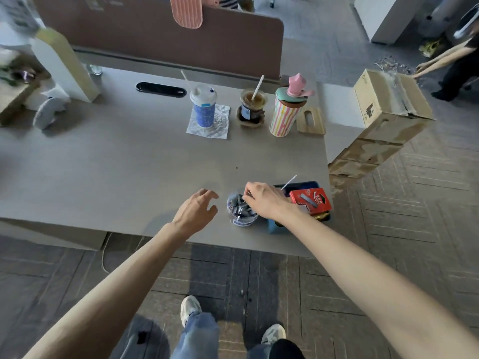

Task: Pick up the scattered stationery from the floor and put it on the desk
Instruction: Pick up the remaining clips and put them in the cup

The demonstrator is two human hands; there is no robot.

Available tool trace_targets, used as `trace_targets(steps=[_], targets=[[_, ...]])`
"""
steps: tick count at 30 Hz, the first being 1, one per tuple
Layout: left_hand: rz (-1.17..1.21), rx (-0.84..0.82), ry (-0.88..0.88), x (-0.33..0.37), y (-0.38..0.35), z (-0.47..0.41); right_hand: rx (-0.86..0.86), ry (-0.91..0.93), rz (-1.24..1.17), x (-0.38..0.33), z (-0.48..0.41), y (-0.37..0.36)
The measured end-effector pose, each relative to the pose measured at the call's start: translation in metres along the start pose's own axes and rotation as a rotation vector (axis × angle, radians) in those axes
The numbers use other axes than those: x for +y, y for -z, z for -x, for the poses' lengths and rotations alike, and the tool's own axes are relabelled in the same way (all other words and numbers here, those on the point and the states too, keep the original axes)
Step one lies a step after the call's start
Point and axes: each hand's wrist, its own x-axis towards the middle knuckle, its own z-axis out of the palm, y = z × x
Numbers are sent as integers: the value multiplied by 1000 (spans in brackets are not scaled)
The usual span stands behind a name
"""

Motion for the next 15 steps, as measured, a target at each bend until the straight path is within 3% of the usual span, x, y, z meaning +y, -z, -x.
trace_targets(steps=[8,15], targets=[[8,28,32,-24,8,20,-59,19,97,-12,-39,-30],[8,23,20,-27,7,26,-92,-1,28,-6,-42,-43]])
